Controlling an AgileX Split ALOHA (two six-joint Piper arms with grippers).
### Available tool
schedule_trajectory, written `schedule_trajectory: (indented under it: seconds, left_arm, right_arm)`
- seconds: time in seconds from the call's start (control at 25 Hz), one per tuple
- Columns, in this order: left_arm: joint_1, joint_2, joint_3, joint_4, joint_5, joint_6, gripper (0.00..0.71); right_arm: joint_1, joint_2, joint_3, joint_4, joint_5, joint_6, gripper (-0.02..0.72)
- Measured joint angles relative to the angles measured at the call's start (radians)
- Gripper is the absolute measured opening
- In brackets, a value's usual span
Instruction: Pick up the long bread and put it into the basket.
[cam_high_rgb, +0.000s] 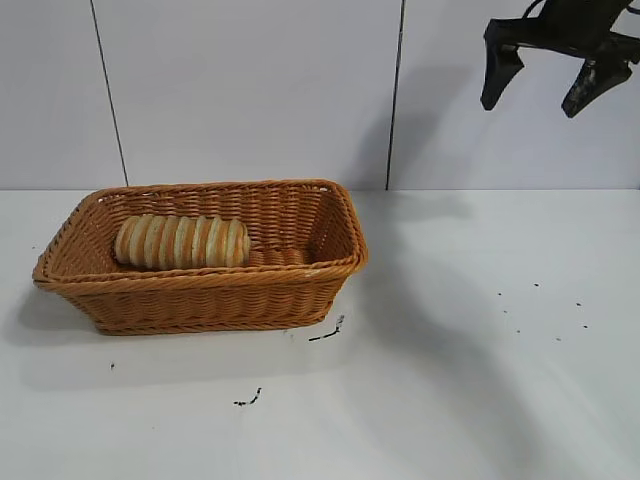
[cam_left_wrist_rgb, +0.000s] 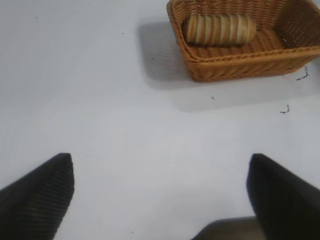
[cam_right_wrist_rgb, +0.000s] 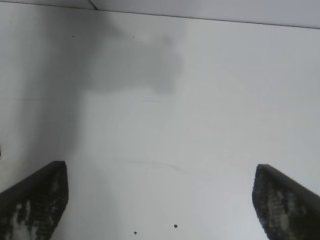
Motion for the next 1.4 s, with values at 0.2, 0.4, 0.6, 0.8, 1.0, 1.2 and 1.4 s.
schedule_trajectory:
  seconds: [0.2,0.4,0.6,0.8,1.0,1.2,1.4]
  left_arm:
    - [0.000,0.000,0.000,0.000,0.000,0.000,0.692]
    - [0.000,0.000,0.000,0.000,0.000,0.000,0.692]
    - [0.000,0.000,0.000,0.000,0.000,0.000,0.692]
    - [0.000,0.000,0.000,0.000,0.000,0.000,0.692]
    - [0.000,0.000,0.000,0.000,0.000,0.000,0.692]
    - [0.000,0.000,0.000,0.000,0.000,0.000,0.692]
    - [0.000,0.000,0.000,0.000,0.000,0.000,0.692]
  right_arm:
    - [0.000,-0.226,0.264,-0.002,0.000,0.000,0.687]
    - [0.000,-0.471,0.540,-0.002,0.000,-0.003,0.687]
    - [0.000,-0.715,0.835,-0.002,0.000,-0.003,0.687]
    - [0.000,-0.969,1.109,-0.002,-0.012,-0.010,0.687]
    - [0.000,-1.230,1.319,-0.005,-0.101,-0.010,0.687]
    - [0.000,-1.498,1.413,-0.019,-0.159,0.012,0.687]
    - [0.000,-1.709,1.438,-0.029,-0.191,0.058,0.687]
